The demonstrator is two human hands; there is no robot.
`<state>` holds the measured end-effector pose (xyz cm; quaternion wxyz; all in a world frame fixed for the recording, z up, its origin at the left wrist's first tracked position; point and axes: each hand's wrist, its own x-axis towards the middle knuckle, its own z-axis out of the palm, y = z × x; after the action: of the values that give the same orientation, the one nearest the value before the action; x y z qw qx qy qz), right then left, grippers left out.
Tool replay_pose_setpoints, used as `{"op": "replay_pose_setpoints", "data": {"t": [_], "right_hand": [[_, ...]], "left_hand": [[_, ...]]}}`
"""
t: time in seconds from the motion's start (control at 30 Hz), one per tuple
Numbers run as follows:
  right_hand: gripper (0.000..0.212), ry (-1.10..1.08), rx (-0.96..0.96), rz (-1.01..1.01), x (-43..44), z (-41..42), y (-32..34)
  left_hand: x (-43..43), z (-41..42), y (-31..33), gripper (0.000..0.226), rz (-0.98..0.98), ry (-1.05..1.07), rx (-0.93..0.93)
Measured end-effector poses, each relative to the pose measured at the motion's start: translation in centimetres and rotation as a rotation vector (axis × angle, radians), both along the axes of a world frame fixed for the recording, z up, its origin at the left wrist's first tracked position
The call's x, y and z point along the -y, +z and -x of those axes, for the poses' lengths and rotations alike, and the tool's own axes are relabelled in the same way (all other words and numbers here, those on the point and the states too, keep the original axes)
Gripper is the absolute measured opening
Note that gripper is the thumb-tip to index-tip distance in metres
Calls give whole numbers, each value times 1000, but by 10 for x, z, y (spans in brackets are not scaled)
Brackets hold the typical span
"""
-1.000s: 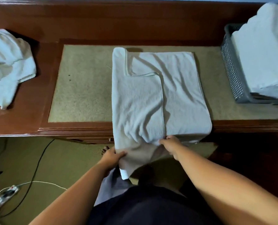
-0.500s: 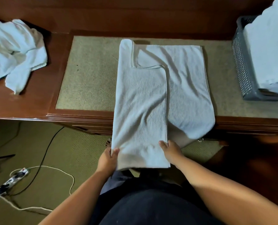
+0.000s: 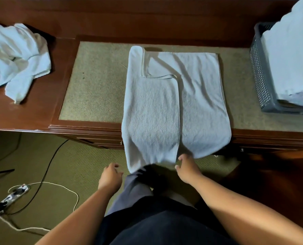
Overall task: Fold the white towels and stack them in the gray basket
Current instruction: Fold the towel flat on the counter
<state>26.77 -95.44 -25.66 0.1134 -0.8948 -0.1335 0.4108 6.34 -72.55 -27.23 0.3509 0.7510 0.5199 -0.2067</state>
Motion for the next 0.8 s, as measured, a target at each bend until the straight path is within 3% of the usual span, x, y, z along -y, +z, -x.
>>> {"op": "replay_pose_setpoints", "data": {"t": [0.17,0.27,0.43,0.57,0.8], "right_hand": [[32,282,399,-175,-26,-19,11],[42,398,484,-251,-49,-33,14],[62,503,438,-183,-96,-71,15],[74,513,336,-80,-134,-111,10],[89,426,315,-44,-182,-180,-8]], "left_hand": [[-18,-24,17,45,-204,-176,98],[-28,-55,28,48,-307,-337,218],[-49,-108,30,50,-342,-621,309],[-85,-146,16,65,-301,-857,166],[-157,-230,13,77,-277,-875,126]]}}
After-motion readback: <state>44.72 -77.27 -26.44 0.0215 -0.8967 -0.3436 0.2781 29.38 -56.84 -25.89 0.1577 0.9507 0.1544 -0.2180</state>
